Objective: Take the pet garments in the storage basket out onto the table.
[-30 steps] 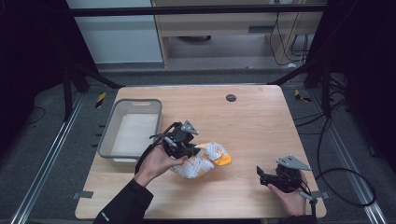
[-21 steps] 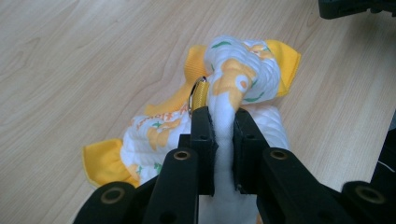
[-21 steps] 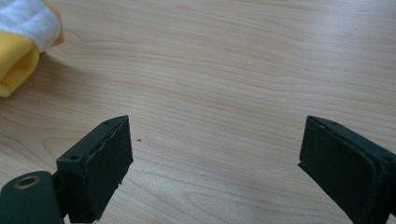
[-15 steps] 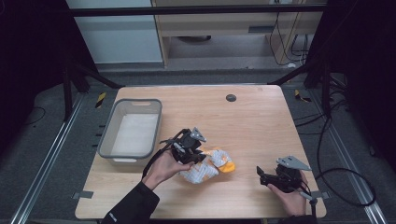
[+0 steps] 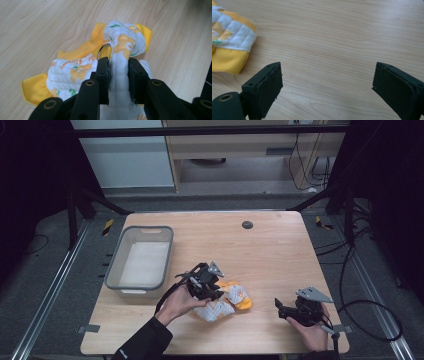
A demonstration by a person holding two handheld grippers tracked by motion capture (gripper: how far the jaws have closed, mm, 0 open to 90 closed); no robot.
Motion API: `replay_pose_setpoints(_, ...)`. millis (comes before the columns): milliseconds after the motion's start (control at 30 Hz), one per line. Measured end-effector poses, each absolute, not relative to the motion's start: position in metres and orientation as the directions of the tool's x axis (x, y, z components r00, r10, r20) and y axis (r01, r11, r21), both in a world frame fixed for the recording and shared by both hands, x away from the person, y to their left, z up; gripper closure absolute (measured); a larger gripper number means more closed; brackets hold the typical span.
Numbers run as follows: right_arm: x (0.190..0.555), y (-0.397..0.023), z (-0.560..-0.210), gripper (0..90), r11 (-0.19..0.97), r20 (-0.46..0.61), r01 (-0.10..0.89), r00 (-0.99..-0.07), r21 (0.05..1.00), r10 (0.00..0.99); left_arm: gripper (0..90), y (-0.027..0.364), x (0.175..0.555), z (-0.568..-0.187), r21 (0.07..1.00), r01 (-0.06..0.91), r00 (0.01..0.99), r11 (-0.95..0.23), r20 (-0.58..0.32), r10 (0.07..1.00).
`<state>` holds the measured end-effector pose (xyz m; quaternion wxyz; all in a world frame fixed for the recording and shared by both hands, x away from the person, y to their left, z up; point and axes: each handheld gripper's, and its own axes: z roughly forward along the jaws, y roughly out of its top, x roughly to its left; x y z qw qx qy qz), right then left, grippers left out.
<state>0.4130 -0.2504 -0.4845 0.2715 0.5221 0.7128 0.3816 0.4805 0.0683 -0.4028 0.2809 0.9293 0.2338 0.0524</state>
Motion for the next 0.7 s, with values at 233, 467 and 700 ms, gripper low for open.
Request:
replay_pose_setpoints(233, 0.4132, -0.2502, -0.4848, 8.3, 0.164, 0.011, 0.539, -0.308, 0.826, 0.951, 63.1, 0.0671, 0.4784, -0.4072, 0.534, 0.398, 0.888, -0.746, -0.02, 0.46)
replay_pose_setpoints(467, 0.4133, -0.2503, -0.485, 8.1, 0.166, 0.01, 0.539, -0.309, 0.826, 0.951, 55.9, 0.0672, 0.4754, -0.4095, 0.542, 0.39, 0.887, -0.744, -0.003, 0.462)
replay_pose_setpoints(700, 0.4131, -0.2498, -0.4848, 7.9, 0.162, 0.016, 0.543, -0.309, 0.824, 0.951, 44.1, 0.0723, 0.4706, -0.4041, 0.581, 0.386, 0.885, -0.717, -0.013, 0.466)
